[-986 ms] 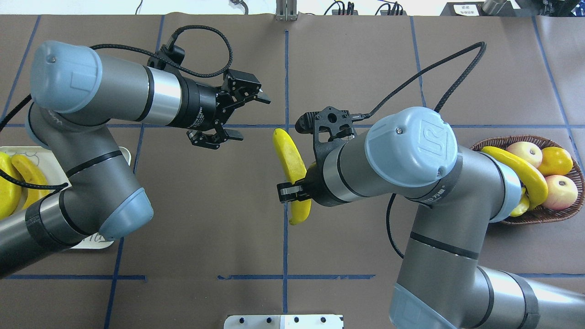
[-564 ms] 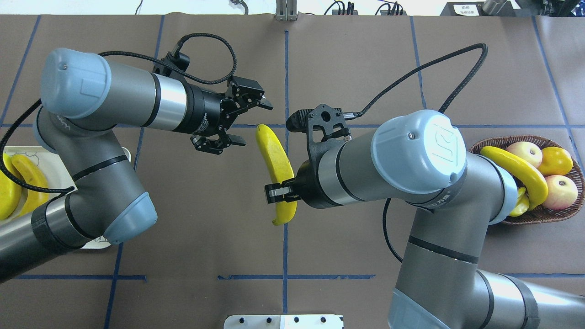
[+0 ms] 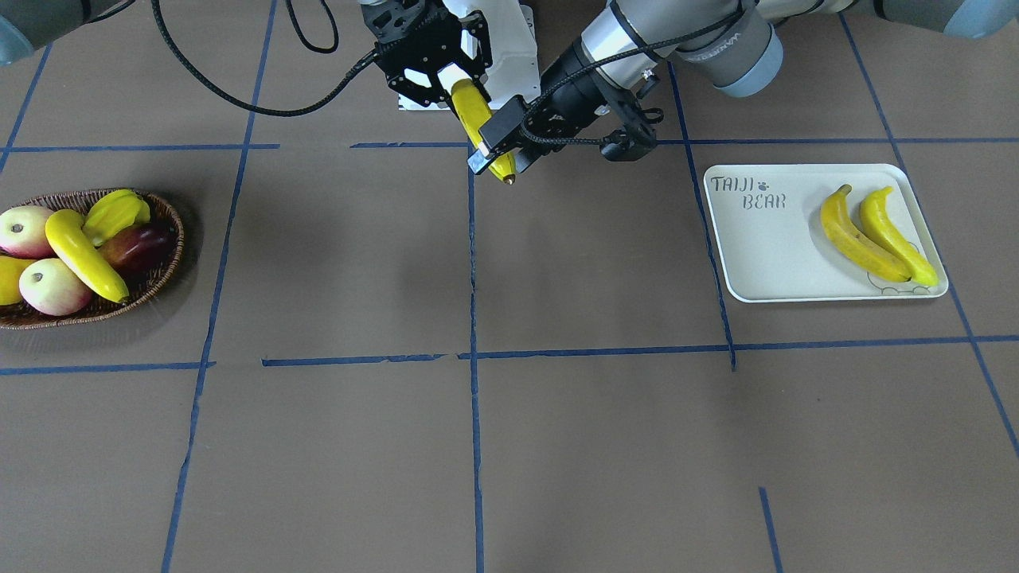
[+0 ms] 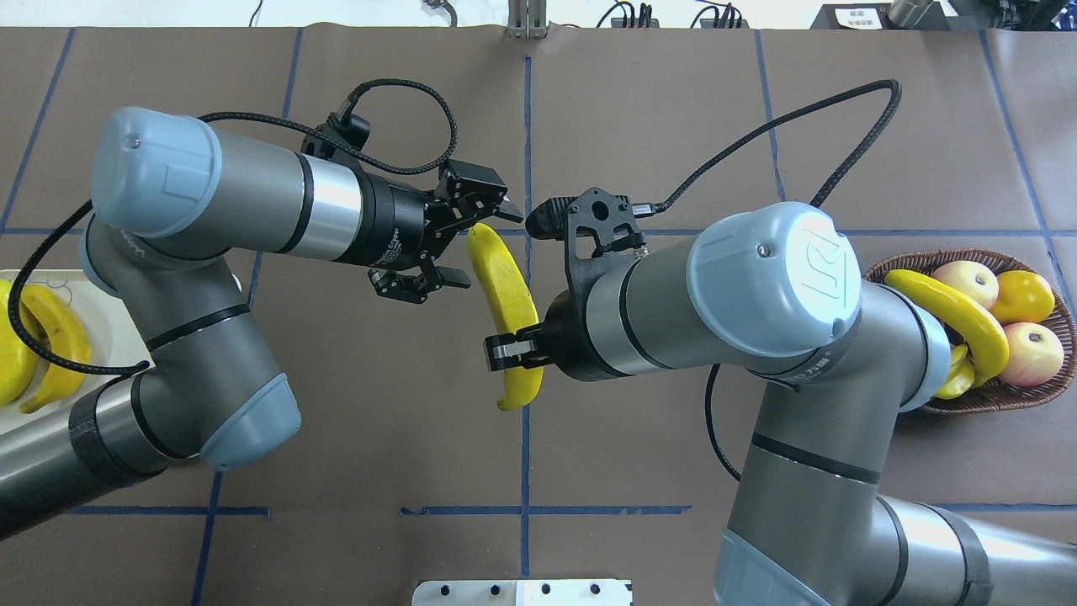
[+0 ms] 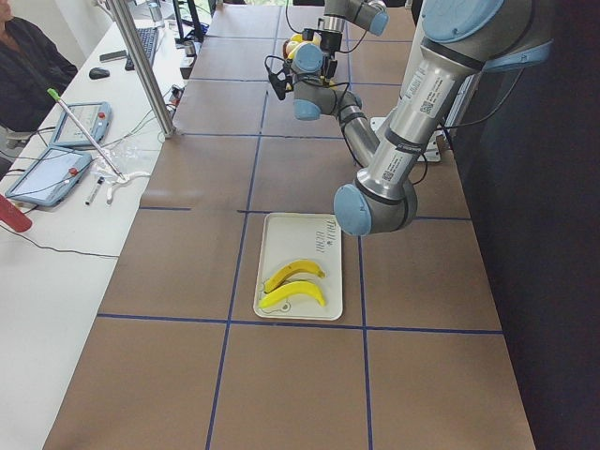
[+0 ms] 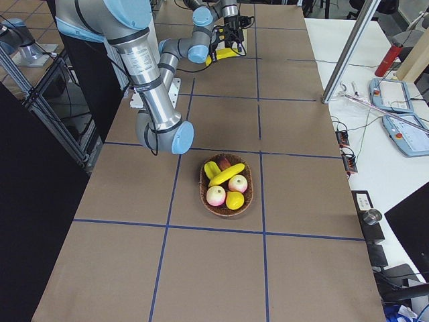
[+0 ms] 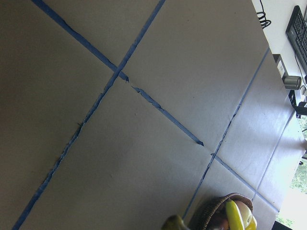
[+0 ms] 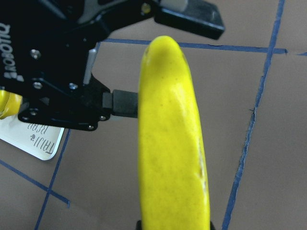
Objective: Transfer all bananas from basket to plate
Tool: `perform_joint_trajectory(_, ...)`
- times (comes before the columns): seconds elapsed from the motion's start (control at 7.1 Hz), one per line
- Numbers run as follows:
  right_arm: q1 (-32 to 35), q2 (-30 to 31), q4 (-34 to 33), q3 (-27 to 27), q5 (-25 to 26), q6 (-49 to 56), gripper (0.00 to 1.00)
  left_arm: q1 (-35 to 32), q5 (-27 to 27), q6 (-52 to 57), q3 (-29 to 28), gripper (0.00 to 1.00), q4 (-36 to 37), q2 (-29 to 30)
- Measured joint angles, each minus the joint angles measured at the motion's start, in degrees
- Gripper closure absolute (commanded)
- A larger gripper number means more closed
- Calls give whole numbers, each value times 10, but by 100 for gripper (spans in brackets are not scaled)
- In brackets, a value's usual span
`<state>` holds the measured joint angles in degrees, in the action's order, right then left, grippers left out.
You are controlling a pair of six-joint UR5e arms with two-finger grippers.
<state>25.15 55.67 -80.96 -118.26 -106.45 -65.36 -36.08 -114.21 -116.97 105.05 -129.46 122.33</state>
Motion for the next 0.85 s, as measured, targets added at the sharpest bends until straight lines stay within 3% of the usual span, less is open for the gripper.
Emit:
perform_joint_trajectory(0.28, 0, 0, 0, 0, 0, 0, 100, 10, 0, -9, 2, 86, -1, 0)
perform_joint_trajectory(0.42, 0, 0, 1, 0, 0, 0, 97, 11, 0, -20, 3, 100, -1, 1)
perform_joint_trajectory(0.7, 0, 0, 1, 0, 0, -1, 1, 11, 0, -39, 13, 100, -2, 0)
perform_joint_trajectory(0.85, 0, 0, 1, 1, 0, -5, 0, 11, -1, -44, 16, 100, -2, 0)
